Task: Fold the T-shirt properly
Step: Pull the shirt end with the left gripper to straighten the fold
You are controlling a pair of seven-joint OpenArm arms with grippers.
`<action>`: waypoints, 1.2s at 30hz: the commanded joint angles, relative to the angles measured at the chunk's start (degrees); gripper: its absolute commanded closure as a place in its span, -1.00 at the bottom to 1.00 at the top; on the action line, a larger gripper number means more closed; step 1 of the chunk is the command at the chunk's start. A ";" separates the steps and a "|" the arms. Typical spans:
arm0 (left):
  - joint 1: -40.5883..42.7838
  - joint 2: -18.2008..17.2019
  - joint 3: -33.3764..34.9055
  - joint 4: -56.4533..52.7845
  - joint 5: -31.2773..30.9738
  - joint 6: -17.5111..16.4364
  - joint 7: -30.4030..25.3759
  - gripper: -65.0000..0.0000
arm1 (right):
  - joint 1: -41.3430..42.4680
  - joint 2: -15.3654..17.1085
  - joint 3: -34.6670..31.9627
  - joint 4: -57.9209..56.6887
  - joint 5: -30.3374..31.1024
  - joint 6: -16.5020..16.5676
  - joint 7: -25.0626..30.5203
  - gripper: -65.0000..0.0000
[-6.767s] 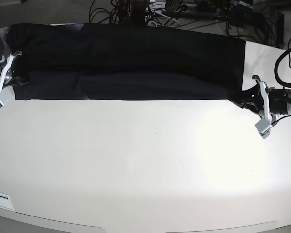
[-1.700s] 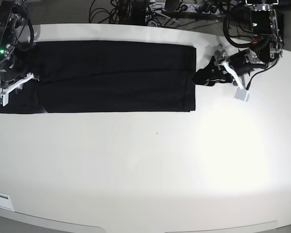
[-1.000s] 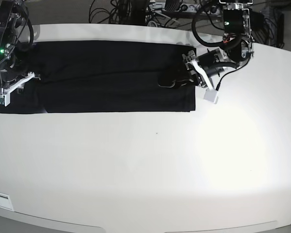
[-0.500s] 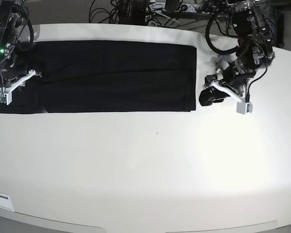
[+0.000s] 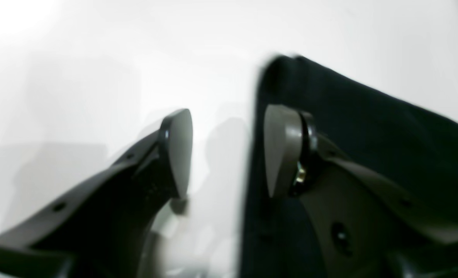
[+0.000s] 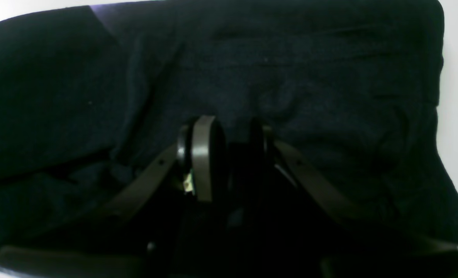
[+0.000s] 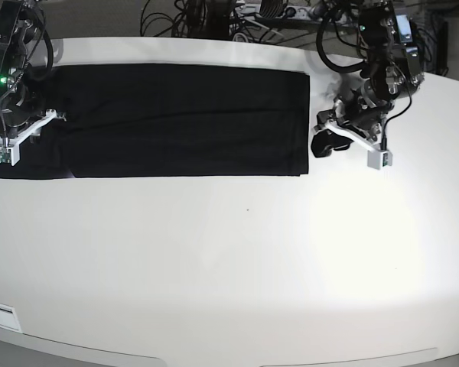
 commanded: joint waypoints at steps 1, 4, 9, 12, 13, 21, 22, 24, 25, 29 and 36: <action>1.42 0.87 1.60 -0.13 0.44 1.18 3.50 0.03 | 0.33 0.96 0.37 0.98 -0.04 -0.04 0.90 0.44; 3.04 3.30 4.70 -0.11 0.79 1.31 3.34 0.03 | 0.31 0.96 0.37 0.98 -0.07 0.00 0.87 0.44; 4.26 7.32 7.06 -0.13 2.03 1.97 3.30 0.03 | 0.31 0.96 0.37 0.98 -0.07 0.00 0.83 0.44; 4.26 8.11 7.96 -0.13 2.12 1.90 2.86 0.03 | 0.31 0.96 0.37 0.98 -0.04 0.00 0.83 0.44; 4.22 8.11 8.35 -0.13 2.01 1.46 2.56 0.03 | 0.31 0.96 0.37 0.98 -0.07 0.00 0.81 0.44; 3.61 8.04 8.41 -0.11 2.19 0.44 0.74 1.00 | 0.33 0.98 0.37 1.01 -0.04 0.02 0.46 0.44; 3.58 8.02 8.41 -0.09 2.14 -0.48 0.48 1.00 | 0.33 0.98 0.37 1.01 -0.04 0.02 0.48 0.44; 3.17 7.89 8.35 0.26 2.16 -2.45 0.55 1.00 | 0.33 1.01 0.37 1.05 -0.02 0.11 0.52 0.44; 2.93 7.87 8.07 0.59 2.36 -3.30 0.57 1.00 | 0.33 1.01 0.37 1.07 -0.02 0.59 0.55 0.44; 1.81 6.05 6.56 3.06 3.67 -5.29 0.09 1.00 | 0.33 1.16 0.37 3.04 0.33 1.73 0.70 0.45; 0.04 -1.62 1.46 5.40 5.38 -5.38 -1.22 1.00 | 0.33 1.25 0.37 13.07 6.25 6.75 1.42 1.00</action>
